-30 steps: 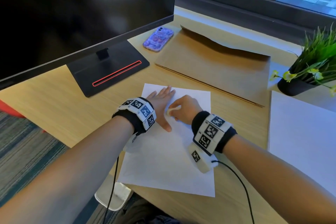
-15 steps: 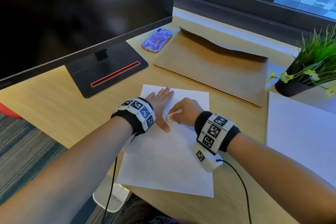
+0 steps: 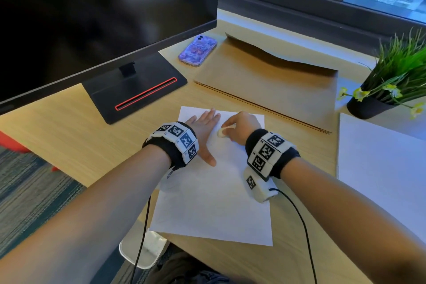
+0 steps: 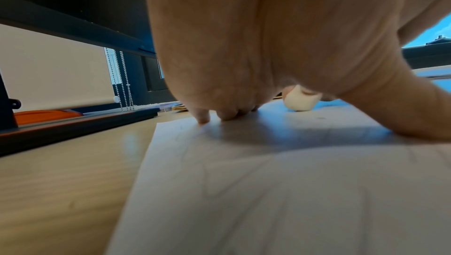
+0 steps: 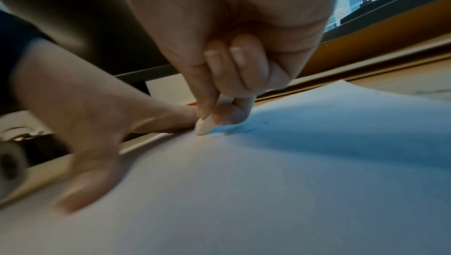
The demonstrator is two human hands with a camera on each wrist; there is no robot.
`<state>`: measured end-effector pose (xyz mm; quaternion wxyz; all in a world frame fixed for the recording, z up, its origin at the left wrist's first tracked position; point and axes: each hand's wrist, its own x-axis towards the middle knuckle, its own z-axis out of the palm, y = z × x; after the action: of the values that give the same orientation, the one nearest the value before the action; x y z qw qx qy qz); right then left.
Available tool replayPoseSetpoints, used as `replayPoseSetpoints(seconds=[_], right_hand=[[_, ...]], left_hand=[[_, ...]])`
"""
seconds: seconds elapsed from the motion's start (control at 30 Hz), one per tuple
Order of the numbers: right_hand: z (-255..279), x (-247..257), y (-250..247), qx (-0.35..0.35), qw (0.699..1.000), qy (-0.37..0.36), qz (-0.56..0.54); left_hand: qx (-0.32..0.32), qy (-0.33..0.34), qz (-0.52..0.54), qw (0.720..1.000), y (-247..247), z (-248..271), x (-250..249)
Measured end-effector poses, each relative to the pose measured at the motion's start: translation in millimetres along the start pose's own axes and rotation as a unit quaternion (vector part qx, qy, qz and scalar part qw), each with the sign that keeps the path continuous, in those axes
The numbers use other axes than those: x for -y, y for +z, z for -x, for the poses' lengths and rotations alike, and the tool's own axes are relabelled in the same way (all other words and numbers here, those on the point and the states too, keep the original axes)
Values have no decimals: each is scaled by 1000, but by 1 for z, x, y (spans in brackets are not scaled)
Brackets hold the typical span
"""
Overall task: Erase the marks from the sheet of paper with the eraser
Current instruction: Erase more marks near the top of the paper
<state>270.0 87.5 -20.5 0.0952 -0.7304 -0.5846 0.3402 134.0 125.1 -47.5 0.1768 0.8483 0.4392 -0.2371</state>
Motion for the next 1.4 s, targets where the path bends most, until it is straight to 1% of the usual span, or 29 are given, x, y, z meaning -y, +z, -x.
replayPoseSetpoints(seconds=[0.07, 0.17, 0.23, 0.37, 0.43, 0.47, 0.57, 0.6, 0.63, 0.73, 0.8, 0.83, 0.9, 0.97, 1.0, 1.1, 1.17, 1.2, 1.23, 1.3, 1.37, 1.4], right_hand=[[3, -3, 6, -14, 1000, -3, 7], [20, -9, 18, 41, 998, -30, 29], [22, -8, 16, 62, 997, -30, 21], [4, -5, 2, 11, 999, 6, -35], [7, -5, 5, -3, 999, 7, -41], [11, -7, 9, 1, 1000, 0, -31], [25, -11, 16, 53, 998, -23, 4], [24, -10, 14, 60, 998, -21, 8], [20, -9, 10, 52, 998, -18, 10], [4, -8, 2, -9, 1000, 8, -22], [7, -10, 6, -22, 999, 8, -25], [13, -12, 9, -14, 1000, -1, -11], [26, -16, 15, 28, 999, -25, 15], [27, -16, 14, 58, 998, -25, 8], [22, -14, 10, 51, 998, -19, 2], [2, -9, 2, -16, 999, 7, -36], [1, -8, 6, -34, 998, 10, -52], [5, -10, 10, -28, 998, 3, -48], [11, -12, 13, -8, 999, -9, -35], [25, -17, 13, 57, 998, -31, -5], [32, -25, 8, 102, 994, -37, -19], [35, -30, 5, 101, 993, -31, -47]], left_hand=[[1, -1, -2, 1000, -1, 0, -1], [4, -4, -7, 1000, 0, -2, 0], [5, -5, -9, 1000, 1, -3, 1], [4, -3, -8, 1000, 1, -3, 1], [1, -4, -4, 1000, 1, -3, 1], [0, -4, -5, 1000, 1, -3, 1], [1, -7, -10, 1000, 2, -5, 2], [2, -7, -12, 1000, 3, -5, 2], [2, -6, -12, 1000, 2, -5, 2], [2, -4, -8, 1000, 0, -3, 0], [2, -5, -6, 1000, 0, -2, 0], [2, -5, -7, 1000, -1, -2, 0], [4, -7, -10, 1000, 0, -3, -1], [7, -9, -15, 1000, 0, -3, -1], [7, -9, -17, 1000, -1, -3, -1], [8, -8, -14, 1000, -2, -2, -2], [8, -10, -12, 1000, -2, -1, -2], [7, -10, -17, 1000, -2, 0, -2], [7, -10, -22, 1000, -2, -1, -2], [7, -12, -25, 1000, -2, -1, -2], [2, -11, -18, 1000, -2, 0, -3], [1, -6, -12, 1000, -3, 1, -2]])
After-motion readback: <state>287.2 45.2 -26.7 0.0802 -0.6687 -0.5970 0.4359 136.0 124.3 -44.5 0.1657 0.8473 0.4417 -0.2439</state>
